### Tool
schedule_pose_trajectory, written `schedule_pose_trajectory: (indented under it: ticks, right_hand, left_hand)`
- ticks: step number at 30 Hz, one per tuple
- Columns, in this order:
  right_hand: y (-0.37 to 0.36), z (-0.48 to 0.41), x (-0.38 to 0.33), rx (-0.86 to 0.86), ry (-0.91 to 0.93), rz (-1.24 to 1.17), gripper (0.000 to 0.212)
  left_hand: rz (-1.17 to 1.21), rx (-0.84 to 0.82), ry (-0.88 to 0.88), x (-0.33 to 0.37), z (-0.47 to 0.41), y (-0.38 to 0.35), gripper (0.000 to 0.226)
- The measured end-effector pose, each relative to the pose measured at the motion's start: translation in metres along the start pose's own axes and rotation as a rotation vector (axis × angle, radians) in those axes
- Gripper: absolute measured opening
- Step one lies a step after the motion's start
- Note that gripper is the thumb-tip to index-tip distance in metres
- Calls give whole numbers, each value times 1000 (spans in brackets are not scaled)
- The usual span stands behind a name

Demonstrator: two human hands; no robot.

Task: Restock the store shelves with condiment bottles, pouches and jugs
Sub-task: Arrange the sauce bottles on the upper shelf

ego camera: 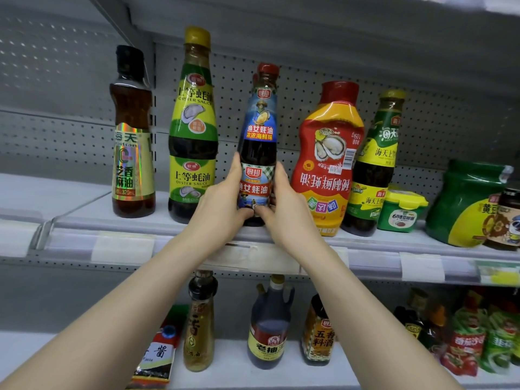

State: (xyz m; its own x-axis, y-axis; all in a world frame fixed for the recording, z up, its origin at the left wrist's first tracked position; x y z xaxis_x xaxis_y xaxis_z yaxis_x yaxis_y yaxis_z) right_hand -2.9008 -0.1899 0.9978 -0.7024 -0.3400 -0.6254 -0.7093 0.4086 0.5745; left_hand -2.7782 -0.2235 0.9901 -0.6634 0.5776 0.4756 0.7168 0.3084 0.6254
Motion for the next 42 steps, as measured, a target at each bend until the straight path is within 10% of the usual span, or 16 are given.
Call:
schedule_pose_trajectory:
  ticks: [23, 30, 42]
  right_hand:
    - [-2, -8, -2, -13, 8, -19, 82]
    - [14, 19, 2, 80, 125, -160, 69]
    - [141, 132, 96, 101, 57, -109, 56]
  left_hand:
    - [-129, -13, 45, 4, -1, 0, 100]
    - [-126, 223, -67, 26, 28, 9, 76]
    - [102, 155, -121, 145, 102, -89, 52]
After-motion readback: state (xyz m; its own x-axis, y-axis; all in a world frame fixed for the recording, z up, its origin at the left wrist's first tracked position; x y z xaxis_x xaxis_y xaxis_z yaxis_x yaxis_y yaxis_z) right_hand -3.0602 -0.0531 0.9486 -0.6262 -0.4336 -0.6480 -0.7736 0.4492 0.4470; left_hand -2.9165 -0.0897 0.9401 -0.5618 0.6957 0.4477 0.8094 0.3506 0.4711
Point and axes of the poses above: each hand's wrist, its own z-axis away from the middle knuckle, its own y-axis out of the back of the hand, x = y × z, the point moved 5 cm from there along -z, towards the middle knuckle, and after that the axes turned 8 degrees about -z, right-handed, at the moved point
